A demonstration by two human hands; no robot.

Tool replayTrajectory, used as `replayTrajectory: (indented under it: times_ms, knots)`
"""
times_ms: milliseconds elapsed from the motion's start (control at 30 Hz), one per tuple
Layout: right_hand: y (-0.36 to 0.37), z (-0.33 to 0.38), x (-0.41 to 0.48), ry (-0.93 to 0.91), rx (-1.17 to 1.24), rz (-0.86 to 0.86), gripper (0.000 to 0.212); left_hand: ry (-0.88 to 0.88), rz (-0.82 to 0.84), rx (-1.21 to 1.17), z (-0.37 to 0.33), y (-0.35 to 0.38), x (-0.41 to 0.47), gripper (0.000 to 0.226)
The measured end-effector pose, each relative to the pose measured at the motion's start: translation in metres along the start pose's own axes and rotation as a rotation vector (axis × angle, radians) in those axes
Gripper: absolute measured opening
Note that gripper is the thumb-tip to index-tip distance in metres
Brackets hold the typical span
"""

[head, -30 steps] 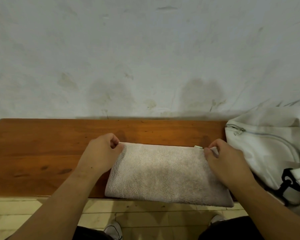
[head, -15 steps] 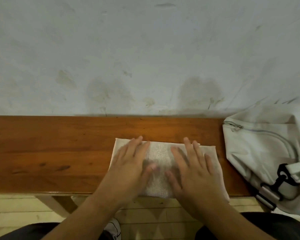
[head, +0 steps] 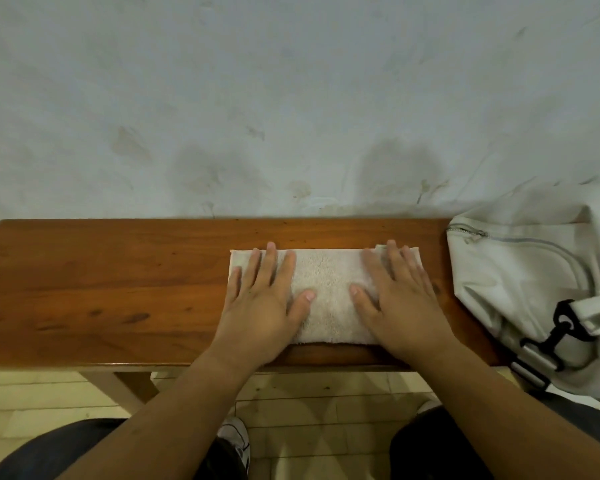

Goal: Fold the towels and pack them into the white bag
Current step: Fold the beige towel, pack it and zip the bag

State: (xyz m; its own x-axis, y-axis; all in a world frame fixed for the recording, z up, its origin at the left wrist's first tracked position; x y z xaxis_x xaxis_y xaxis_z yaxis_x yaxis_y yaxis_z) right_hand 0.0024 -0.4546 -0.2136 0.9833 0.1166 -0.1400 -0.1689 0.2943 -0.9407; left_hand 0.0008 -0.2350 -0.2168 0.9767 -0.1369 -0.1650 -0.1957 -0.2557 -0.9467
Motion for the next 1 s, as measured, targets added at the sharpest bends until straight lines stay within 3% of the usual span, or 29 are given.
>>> replayTrajectory:
  times_ms: [133,233,333,567,667,800,867,933,1000]
  knots:
    - [-0.024,-0.002,-0.022,0.132,0.138,-0.077,0.069,-0.016,0.008,-0.173,0.003,-0.031,-0.003,0.075]
    - [-0.042,-0.012,-0.041,0.259,0.207,-0.089,0.060,0.019,-0.006,-0.161,0.015,-0.043,-0.012,0.074]
    - [-0.048,-0.026,-0.053,0.373,0.177,-0.054,0.056,0.045,0.081,-0.122,0.022,-0.040,-0.027,0.071]
    - [-0.050,-0.016,-0.071,0.485,0.280,0.010,0.045,0.455,0.259,0.014,-0.022,-0.008,-0.076,0.079]
    - [-0.049,-0.014,-0.070,0.553,0.498,-0.052,0.036,0.476,0.195,0.131,-0.033,0.011,-0.085,0.087]
    - [-0.041,-0.018,-0.063,0.713,1.079,-0.139,0.063,0.477,0.167,0.182,-0.036,0.018,-0.085,0.091]
    - [-0.040,-0.016,-0.062,0.727,1.242,-0.103,0.060,0.473,0.176,0.187,-0.038,0.018,-0.085,0.090]
    - [-0.038,-0.013,-0.062,0.685,1.174,-0.044,0.044,0.469,0.177,0.180,-0.040,0.016,-0.085,0.089]
    - [-0.035,-0.007,-0.063,0.605,0.949,-0.036,0.031,0.461,0.171,0.163,-0.042,0.016,-0.084,0.088]
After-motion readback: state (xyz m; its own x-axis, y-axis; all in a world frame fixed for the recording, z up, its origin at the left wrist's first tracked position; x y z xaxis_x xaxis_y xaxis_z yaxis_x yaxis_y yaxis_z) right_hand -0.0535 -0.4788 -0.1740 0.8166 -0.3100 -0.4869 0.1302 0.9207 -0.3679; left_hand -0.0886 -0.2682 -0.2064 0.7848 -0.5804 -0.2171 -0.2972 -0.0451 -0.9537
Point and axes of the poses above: each hand's wrist, its own x-axis towards the middle knuckle, its own y-axis out of the palm, z = x × y, the point moved 1 cm from there along x, towards the middle knuckle, and after that the axes turned 2 degrees about -y, right-handed, at the moved point
